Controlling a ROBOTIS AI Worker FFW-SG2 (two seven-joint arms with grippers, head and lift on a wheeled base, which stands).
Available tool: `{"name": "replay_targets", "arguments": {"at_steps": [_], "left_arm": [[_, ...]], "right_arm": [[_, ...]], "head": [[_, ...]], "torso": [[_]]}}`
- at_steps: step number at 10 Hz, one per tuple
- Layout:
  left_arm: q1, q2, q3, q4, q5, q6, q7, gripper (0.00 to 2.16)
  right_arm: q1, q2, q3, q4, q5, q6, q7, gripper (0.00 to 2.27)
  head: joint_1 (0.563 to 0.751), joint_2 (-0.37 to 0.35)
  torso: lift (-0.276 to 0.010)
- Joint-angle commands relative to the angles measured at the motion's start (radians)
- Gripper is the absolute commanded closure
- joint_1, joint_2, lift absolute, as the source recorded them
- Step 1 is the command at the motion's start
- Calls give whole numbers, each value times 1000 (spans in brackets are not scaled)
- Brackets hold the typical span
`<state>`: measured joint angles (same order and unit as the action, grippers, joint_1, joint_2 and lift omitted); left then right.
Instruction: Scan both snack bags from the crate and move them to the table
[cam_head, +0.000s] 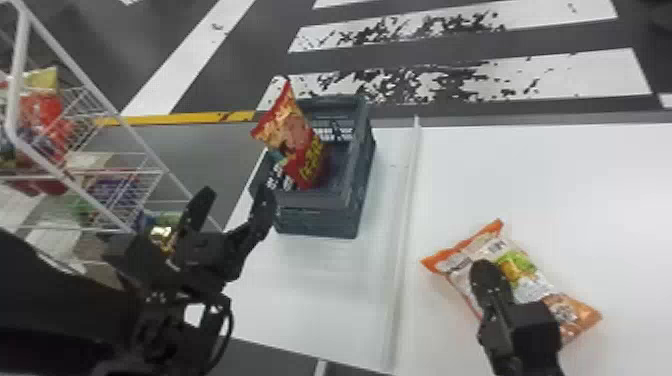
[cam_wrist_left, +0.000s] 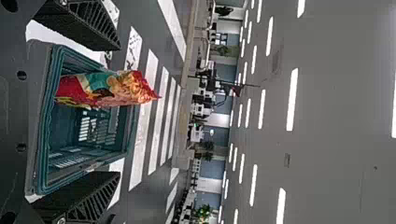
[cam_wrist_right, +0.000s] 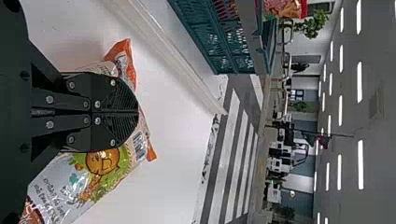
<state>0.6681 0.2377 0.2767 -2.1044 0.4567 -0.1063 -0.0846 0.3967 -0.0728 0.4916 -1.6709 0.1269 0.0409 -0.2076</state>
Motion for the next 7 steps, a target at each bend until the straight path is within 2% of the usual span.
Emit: {"name": "replay_targets", "arguments": {"at_steps": [1, 5, 7], "left_arm": [[2, 0, -1, -2, -1, -2, 0, 36], [1, 0, -7, 1, -1, -8, 0, 36], [-7, 0, -14, 11, -1, -11, 0, 36]], "right_arm": [[-22, 2, -21, 7, -29, 14, -1, 2253], [-42, 7, -87, -4, -53, 32, -27, 2253], [-9, 2, -111, -66, -53, 57, -27, 2253]], "head": [[695, 350], [695, 350], [695, 350]], "torso": [[-87], [-87], [-87]]}}
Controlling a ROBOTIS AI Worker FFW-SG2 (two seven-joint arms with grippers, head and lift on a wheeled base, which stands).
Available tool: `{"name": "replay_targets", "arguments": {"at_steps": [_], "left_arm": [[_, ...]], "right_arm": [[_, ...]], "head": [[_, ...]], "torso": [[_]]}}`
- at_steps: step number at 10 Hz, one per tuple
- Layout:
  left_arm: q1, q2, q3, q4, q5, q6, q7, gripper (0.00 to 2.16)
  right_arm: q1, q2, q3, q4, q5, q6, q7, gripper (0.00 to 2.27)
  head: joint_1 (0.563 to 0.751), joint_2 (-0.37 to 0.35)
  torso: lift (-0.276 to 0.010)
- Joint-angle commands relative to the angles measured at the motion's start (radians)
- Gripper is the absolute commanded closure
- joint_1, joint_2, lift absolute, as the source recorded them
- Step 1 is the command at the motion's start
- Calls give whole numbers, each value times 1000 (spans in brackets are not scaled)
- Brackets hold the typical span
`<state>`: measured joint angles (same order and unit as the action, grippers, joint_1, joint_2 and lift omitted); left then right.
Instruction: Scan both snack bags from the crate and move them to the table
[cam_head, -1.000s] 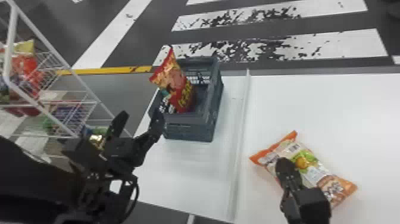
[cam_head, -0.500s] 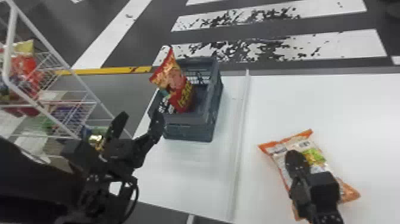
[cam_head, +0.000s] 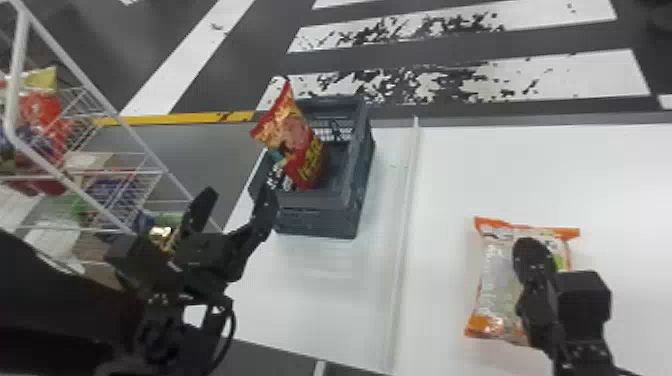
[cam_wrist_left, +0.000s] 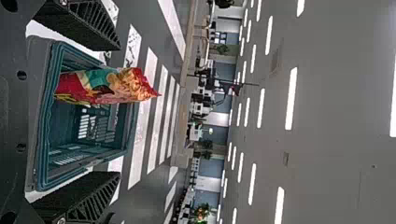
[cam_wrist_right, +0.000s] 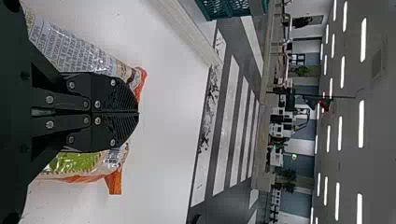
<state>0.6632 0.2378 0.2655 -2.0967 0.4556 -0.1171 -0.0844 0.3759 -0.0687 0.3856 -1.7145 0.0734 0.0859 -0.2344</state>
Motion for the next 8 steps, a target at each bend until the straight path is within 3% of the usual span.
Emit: {"name": "replay_targets", "arguments": {"at_steps": [1, 4, 8], "left_arm": [[-11, 0, -9, 12, 0, -3, 0, 36], [-22, 0, -29, 23, -5, -9, 2, 36], [-16, 2, -28, 21, -6, -12, 2, 36]], "right_arm": [[49, -5, -8, -77, 0, 12, 1, 2253], [120, -3, -8, -155, -4, 33, 10, 2253], [66, -3, -7, -80, -44, 18, 24, 2250]], "head": [[695, 350], [695, 350], [695, 350]], "torso": [[-87], [-87], [-87]]}}
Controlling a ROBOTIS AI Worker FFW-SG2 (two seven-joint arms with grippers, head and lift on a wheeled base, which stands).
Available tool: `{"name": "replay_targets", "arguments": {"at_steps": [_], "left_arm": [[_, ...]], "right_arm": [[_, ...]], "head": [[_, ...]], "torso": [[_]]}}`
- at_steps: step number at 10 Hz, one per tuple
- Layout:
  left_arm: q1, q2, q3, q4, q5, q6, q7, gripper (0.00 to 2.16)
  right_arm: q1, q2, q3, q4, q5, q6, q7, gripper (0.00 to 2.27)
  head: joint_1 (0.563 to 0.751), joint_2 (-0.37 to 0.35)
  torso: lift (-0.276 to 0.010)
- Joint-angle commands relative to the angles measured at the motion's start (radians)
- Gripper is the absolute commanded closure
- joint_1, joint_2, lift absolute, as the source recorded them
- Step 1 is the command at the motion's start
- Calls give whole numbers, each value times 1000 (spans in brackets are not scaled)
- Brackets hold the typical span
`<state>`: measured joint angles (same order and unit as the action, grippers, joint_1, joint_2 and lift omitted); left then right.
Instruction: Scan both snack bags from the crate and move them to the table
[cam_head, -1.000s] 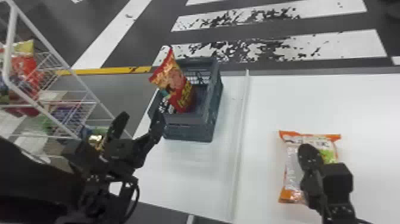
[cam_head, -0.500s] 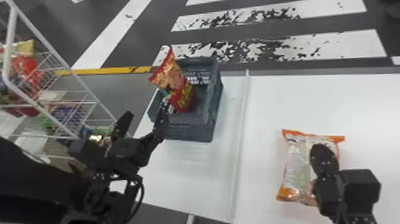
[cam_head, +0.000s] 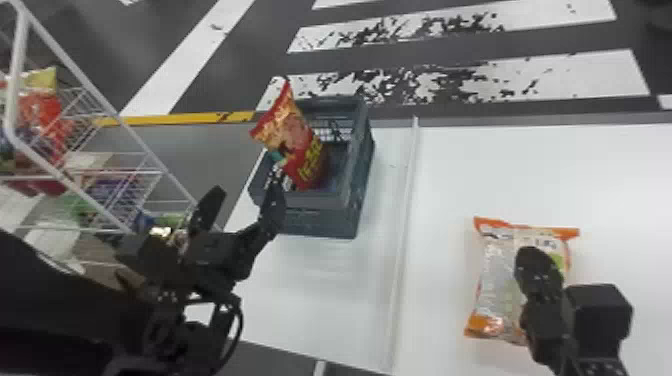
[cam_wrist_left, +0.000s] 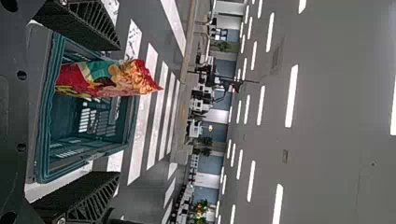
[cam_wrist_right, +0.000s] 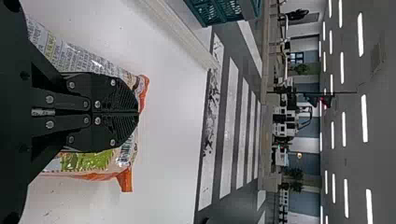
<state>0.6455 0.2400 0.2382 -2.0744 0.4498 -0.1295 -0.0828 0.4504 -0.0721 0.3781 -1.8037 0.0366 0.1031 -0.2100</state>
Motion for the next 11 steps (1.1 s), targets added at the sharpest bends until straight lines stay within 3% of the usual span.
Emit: {"name": "replay_targets", "arguments": {"at_steps": [1, 5, 8, 11], "left_arm": [[2, 1, 1, -1, 0, 0, 0, 36], [-4, -2, 1, 8, -2, 0, 1, 36], [-15, -2, 1, 22, -2, -3, 1, 36], [-24, -2, -2, 36, 0, -3, 1, 36]], "right_arm": [[-16, 0, -7, 17, -32, 4, 0, 2253], [-32, 0, -11, 72, -98, 13, 18, 2253], [-32, -3, -27, 75, -83, 10, 26, 2253], [-18, -11, -99, 43, -83, 71, 69, 2253]], "head": [[695, 350], [695, 350], [695, 350], [695, 350]], "torso": [[-87], [-87], [-87], [-87]]}}
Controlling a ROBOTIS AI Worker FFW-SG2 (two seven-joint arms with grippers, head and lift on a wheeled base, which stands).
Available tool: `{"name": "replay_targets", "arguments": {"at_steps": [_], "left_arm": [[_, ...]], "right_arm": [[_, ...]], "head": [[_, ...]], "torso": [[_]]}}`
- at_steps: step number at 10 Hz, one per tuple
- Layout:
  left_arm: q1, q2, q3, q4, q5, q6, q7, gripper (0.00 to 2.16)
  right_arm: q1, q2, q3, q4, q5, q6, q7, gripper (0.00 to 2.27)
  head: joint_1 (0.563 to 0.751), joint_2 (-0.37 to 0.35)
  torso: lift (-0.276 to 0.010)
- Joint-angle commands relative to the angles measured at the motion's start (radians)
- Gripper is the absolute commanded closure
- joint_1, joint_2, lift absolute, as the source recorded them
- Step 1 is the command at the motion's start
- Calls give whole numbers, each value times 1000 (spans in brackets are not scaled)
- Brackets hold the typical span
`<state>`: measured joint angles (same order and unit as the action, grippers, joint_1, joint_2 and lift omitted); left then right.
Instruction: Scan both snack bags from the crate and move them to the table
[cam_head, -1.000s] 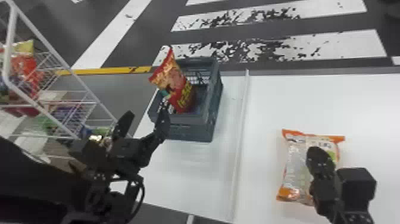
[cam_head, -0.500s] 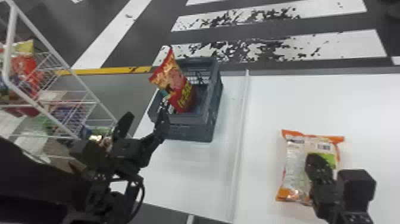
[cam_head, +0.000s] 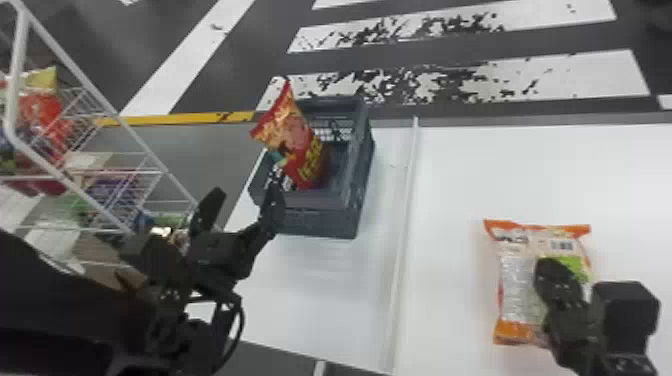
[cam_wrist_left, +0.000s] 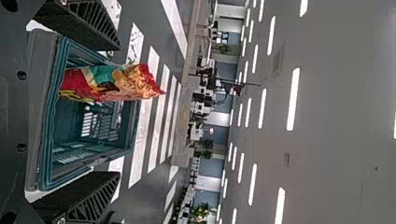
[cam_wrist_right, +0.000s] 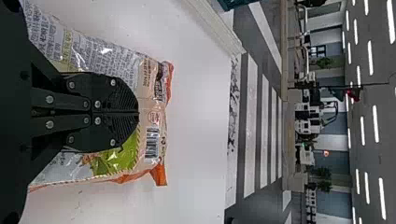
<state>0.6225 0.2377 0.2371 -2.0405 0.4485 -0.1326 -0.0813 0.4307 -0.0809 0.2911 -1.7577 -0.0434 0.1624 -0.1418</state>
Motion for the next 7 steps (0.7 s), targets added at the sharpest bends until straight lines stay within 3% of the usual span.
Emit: {"name": "replay_targets", "arguments": {"at_steps": [1, 7], "left_arm": [[-6, 0, -2, 5, 1, 0, -2, 36], [-17, 0, -13, 13, -1, -3, 0, 36]], "right_arm": [[2, -5, -20, -3, -3, 15, 1, 2253], [22, -5, -127, -37, -13, 36, 16, 2253]], "head": [[695, 350], [695, 277]], "torso": [[-87], [-87]]}}
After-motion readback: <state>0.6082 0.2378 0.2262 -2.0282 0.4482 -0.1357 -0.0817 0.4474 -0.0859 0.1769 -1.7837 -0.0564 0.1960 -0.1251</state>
